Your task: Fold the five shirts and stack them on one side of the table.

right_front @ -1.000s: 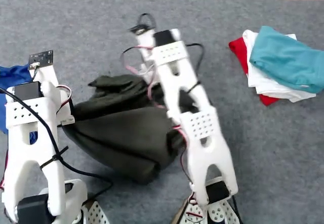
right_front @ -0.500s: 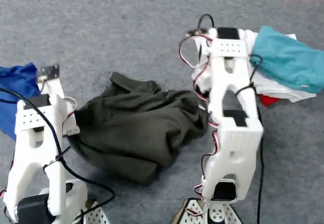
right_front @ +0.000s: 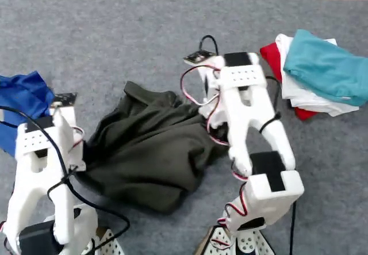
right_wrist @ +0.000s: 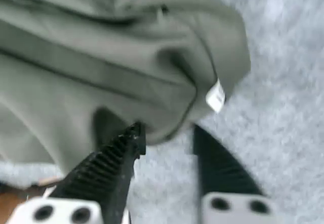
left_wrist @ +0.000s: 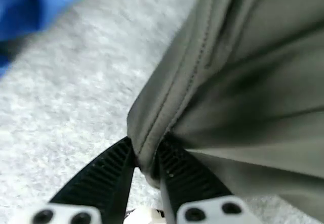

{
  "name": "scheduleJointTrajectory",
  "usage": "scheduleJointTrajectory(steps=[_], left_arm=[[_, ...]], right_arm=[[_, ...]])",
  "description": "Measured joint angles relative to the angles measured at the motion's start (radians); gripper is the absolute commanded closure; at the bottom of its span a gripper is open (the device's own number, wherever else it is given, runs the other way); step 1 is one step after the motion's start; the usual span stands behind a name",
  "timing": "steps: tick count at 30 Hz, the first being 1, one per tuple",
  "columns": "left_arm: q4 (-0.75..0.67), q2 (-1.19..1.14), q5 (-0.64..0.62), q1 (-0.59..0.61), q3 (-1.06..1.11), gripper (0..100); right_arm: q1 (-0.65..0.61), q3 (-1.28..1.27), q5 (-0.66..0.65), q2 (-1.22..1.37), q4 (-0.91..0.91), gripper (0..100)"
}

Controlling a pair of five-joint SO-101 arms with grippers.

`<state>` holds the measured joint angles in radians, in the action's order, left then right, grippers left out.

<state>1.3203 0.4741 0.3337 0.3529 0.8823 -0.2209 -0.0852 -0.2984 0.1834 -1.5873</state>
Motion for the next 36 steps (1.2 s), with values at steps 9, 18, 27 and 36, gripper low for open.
scheduleJointTrajectory(steps=[9, 18, 27, 36], left_arm=[[0.006, 0.000, -0.180, 0.081, -0.124, 69], [0.006, 0.000, -0.238, 0.133, -0.158, 65], [0.006, 0.000, -0.239, 0.164, -0.158, 65], [0.006, 0.000, -0.229, 0.164, -0.158, 65]], right_arm=[[-0.178, 0.002, 0.051, 0.094, 0.222, 90.5], [-0.190, 0.207, 0.054, 0.381, 0.110, 99.4], [-0.086, 0.304, 0.054, 0.377, -0.164, 99.4], [0.126, -0.017, -0.077, 0.110, -0.163, 99.5]])
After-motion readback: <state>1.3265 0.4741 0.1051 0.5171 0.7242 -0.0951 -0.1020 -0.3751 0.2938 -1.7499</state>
